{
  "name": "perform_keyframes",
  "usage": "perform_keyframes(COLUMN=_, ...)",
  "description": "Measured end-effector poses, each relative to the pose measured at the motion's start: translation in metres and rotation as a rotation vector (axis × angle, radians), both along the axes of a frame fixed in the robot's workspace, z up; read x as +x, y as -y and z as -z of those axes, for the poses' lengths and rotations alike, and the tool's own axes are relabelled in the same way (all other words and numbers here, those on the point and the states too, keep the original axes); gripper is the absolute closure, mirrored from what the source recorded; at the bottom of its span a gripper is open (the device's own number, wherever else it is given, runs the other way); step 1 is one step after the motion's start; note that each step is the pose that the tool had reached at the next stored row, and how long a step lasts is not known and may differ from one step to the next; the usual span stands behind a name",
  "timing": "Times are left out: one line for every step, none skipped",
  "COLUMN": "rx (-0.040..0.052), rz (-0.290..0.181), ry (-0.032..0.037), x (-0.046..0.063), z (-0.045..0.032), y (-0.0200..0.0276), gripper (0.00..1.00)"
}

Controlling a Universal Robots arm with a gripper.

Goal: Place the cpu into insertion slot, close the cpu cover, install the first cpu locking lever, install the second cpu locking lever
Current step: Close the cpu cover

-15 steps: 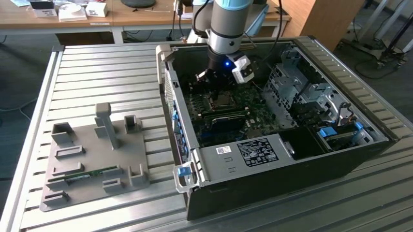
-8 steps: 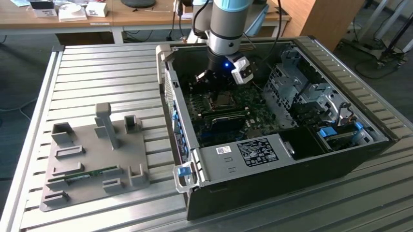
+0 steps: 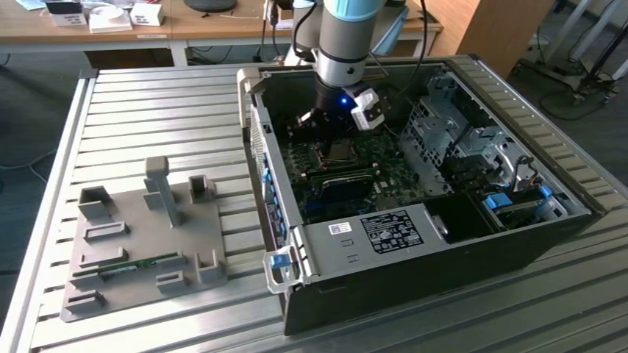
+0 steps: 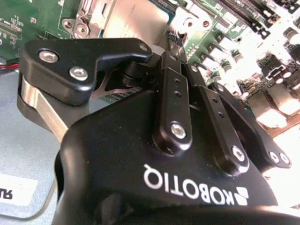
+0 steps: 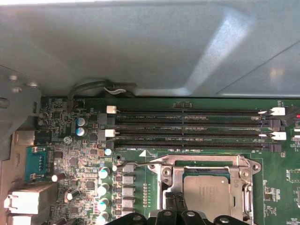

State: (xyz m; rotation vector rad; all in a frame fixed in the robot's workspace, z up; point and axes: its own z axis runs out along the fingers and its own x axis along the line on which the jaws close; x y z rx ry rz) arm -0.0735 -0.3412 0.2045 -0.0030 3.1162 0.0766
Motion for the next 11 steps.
perform_keyframes(rx=-0.0001, rz=0.000, ry=-0.0001, x=0.0000, z=0.0008, y=0.0000, gripper=0.89)
perform_keyframes(rx=0.0000, rz=0.000, ry=0.0000, x=0.0000, z=0.0016, y=0.0000, gripper=0.89)
perform_keyframes(rx=-0.0001, rz=0.000, ry=-0.0001, x=-0.0001, z=0.0023, y=0.0000, gripper=0.89)
perform_keyframes(rx=-0.0002, rz=0.000, ry=-0.0001, x=-0.0001, z=0.0026, y=0.0000, gripper=0.89)
perform_keyframes(rx=-0.0003, rz=0.000, ry=-0.0002, x=-0.0001, z=0.0026, y=0.0001, gripper=0.89)
perform_keyframes(rx=-0.0004, rz=0.000, ry=-0.0002, x=-0.0001, z=0.0026, y=0.0001, gripper=0.89)
perform_keyframes(rx=-0.0003, rz=0.000, ry=-0.0002, x=-0.0001, z=0.0026, y=0.0000, gripper=0.89)
perform_keyframes(rx=-0.0002, rz=0.000, ry=-0.0001, x=-0.0001, z=0.0027, y=0.0000, gripper=0.89)
perform_keyframes(rx=-0.0002, rz=0.000, ry=-0.0001, x=-0.0001, z=0.0028, y=0.0000, gripper=0.89)
perform_keyframes(rx=0.0001, rz=0.000, ry=0.0001, x=-0.0001, z=0.0031, y=0.0000, gripper=0.89)
perform_keyframes(rx=0.0002, rz=0.000, ry=0.0002, x=0.0000, z=0.0035, y=0.0000, gripper=0.89)
